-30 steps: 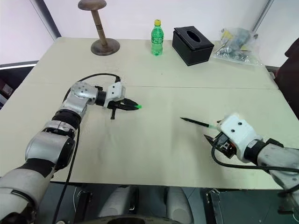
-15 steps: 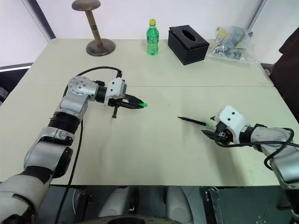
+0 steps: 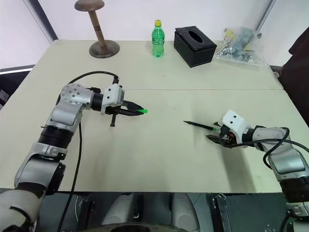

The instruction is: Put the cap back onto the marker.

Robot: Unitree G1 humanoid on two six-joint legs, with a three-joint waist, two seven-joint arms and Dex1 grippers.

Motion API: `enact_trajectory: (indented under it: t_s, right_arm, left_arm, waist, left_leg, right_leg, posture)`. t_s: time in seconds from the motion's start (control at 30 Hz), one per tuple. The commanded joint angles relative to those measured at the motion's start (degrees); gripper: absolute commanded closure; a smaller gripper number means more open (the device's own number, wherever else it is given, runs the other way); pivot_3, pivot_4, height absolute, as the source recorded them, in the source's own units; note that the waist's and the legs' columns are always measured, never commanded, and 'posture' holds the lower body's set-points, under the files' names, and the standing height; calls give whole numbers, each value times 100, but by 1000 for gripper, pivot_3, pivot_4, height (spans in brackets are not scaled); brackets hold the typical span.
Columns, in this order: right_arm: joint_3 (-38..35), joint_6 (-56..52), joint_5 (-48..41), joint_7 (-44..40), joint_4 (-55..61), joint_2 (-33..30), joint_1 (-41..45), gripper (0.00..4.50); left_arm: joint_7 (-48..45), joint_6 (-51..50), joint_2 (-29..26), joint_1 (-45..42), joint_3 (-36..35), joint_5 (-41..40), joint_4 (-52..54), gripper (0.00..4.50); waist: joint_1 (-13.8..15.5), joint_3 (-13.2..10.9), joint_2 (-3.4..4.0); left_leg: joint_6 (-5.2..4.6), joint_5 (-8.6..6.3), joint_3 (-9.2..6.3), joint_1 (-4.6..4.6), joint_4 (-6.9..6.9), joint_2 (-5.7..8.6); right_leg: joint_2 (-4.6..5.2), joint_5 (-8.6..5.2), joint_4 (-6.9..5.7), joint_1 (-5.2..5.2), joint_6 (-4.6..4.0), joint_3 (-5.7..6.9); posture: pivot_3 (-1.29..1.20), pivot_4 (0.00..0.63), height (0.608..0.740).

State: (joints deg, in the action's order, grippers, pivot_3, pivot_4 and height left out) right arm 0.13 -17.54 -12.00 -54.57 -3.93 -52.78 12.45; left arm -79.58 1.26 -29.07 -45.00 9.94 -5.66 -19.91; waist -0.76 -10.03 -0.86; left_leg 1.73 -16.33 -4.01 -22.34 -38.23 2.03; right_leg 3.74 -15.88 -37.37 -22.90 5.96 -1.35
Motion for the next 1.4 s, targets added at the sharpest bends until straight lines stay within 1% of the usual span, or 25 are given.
enact_trajectory:
  t_s: [0.03,0.3,0.37,0.43,0.5,0.53,0.57,0.73,0.9,1.07,1.23,1.4]
  right_arm:
    - [5,217,97,-130,-250,53,207,1323]
    - [66,380,188,-345,-727,136,380,1323]
    - [70,421,199,-379,-815,152,397,1865]
    - [68,441,215,-388,-837,166,396,2687]
    - [70,458,235,-401,-882,185,403,3765]
    - [71,473,247,-403,-913,191,413,4219]
    - [72,483,262,-398,-933,198,423,4462]
    - [51,496,329,-330,-853,180,436,4462]
    - [-93,393,478,-101,-30,-7,220,4462]
    - [-289,0,785,232,1362,-354,-71,4462]
    - [-508,-610,833,375,2557,-586,-238,4462]
    - [-542,-890,1167,471,3189,-838,-352,4462]
  left_arm:
    - [130,-107,-111,31,-71,-120,323,4415]
    - [272,-174,-172,65,-55,-131,402,4415]
    - [307,-177,-162,59,-44,-123,387,4500]
    - [320,-184,-167,76,-41,-131,403,4500]
    - [326,-185,-183,104,-47,-137,419,4500]
    - [333,-190,-187,111,-50,-139,421,4500]
    - [332,-191,-196,118,-54,-142,425,4500]
    - [301,-118,-195,101,-53,-166,380,4500]
    - [162,278,-58,-134,30,-115,-60,4500]
    - [-58,920,274,-578,155,-35,-1007,4500]
    - [-235,1517,639,-1034,275,52,-1982,4500]
    - [-433,1789,944,-1389,286,93,-2776,4500]
  waist:
    - [0,0,0]
    - [-4,0,0]
    - [-4,1,0]
    - [-4,1,0]
    - [-2,1,0]
    - [-1,1,0]
    - [-1,1,0]
    - [-1,1,0]
    - [5,1,1]
    - [19,1,4]
    - [10,1,3]
    - [11,0,3]
  left_leg:
    - [0,0,0,0,0,0]
    - [1,1,0,1,-1,0]
    - [1,1,0,1,-1,0]
    - [1,1,0,2,-1,0]
    - [2,1,0,2,-3,1]
    - [2,1,0,2,-4,1]
    - [2,1,0,2,-4,1]
    - [2,1,0,3,-4,1]
    - [2,1,0,3,-4,1]
    - [3,1,1,-4,-4,6]
    - [2,1,1,-6,-3,8]
    - [2,1,3,-8,-3,10]
  right_leg:
    - [0,0,0,0,0,0]
    - [0,0,-2,1,0,0]
    - [0,0,-2,1,0,0]
    - [0,0,-2,2,0,0]
    - [1,0,-4,3,0,0]
    - [1,0,-5,3,0,0]
    - [1,0,-5,3,0,0]
    - [1,0,-5,4,0,0]
    - [2,0,-7,2,0,0]
    - [5,0,-8,-5,0,1]
    - [3,0,-7,-7,0,1]
    - [-1,0,-7,-10,0,1]
  posture:
    - [0,150,740]
    - [0,150,740]
    - [0,150,740]
    - [0,150,740]
    - [0,150,740]
    - [0,150,740]
    - [0,150,740]
    - [0,150,740]
    - [0,150,740]
    - [0,150,740]
    - [0,150,740]
    - [0,150,740]
